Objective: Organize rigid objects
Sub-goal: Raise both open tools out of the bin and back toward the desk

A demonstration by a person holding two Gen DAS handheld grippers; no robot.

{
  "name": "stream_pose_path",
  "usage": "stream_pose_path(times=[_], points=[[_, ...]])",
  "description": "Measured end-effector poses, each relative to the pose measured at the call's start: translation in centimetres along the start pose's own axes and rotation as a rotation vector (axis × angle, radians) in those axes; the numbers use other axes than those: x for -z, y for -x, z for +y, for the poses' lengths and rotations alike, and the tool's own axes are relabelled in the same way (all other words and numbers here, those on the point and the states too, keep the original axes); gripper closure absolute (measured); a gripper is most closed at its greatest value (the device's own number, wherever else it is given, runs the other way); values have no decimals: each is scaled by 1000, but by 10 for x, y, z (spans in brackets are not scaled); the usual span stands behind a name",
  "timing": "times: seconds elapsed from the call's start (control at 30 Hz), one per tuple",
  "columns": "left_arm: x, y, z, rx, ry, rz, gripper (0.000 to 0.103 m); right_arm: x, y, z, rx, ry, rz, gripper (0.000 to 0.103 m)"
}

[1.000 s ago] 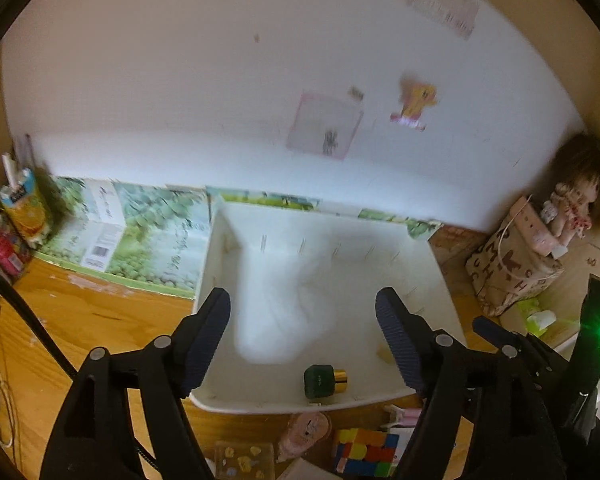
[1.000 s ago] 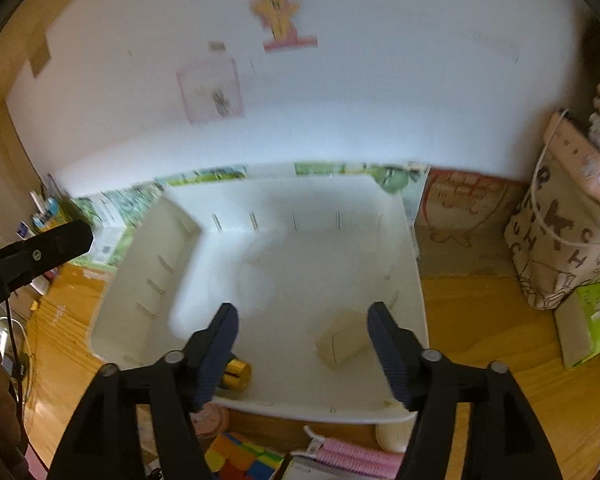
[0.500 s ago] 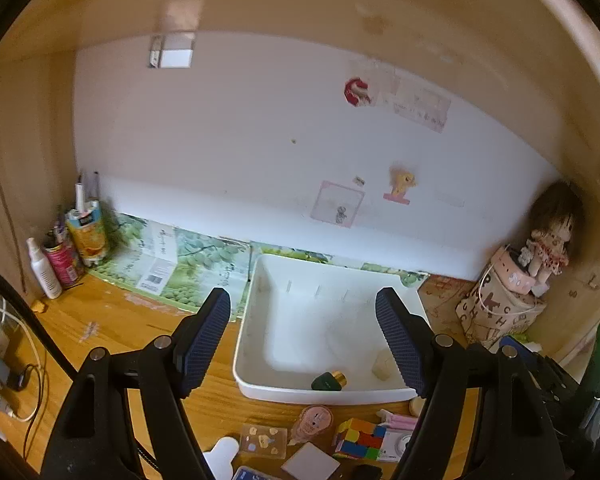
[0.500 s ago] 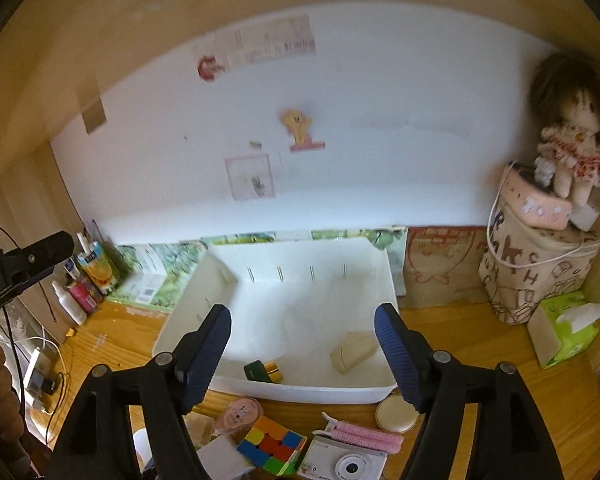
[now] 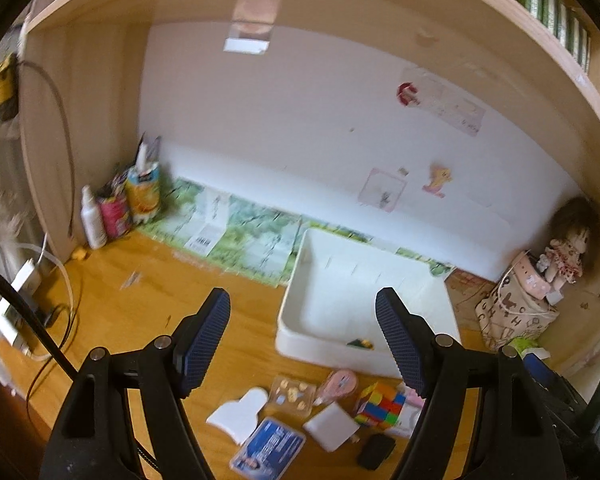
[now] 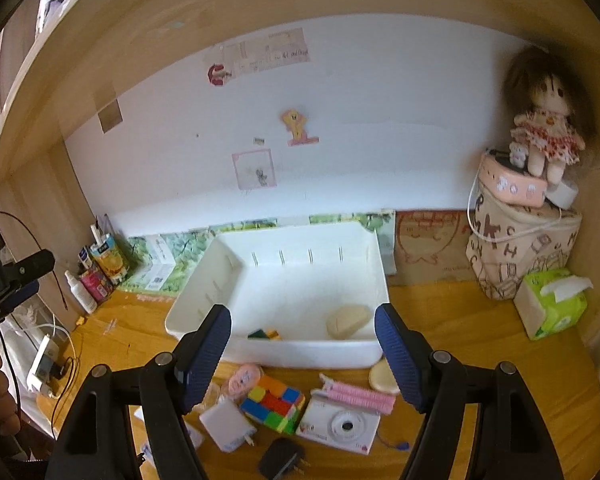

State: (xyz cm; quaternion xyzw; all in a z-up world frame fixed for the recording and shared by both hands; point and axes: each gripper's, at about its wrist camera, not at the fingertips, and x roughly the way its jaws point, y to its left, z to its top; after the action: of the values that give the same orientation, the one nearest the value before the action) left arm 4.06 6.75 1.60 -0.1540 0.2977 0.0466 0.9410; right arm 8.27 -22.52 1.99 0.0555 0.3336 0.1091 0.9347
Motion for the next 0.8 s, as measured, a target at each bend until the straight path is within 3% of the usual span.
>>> stream_pose_path(times=[0.5,0.67,0.8], points=[[49,0,26,-51,42,184,20,53,-11,-2,-15,-43,202,28],[56,-3,29,-57,1,244,14,69,-17,-8,-26,-121,278,28],[55,-7,31,-49,-20,275,10,82,-22,-14,-8,-217,340,21]])
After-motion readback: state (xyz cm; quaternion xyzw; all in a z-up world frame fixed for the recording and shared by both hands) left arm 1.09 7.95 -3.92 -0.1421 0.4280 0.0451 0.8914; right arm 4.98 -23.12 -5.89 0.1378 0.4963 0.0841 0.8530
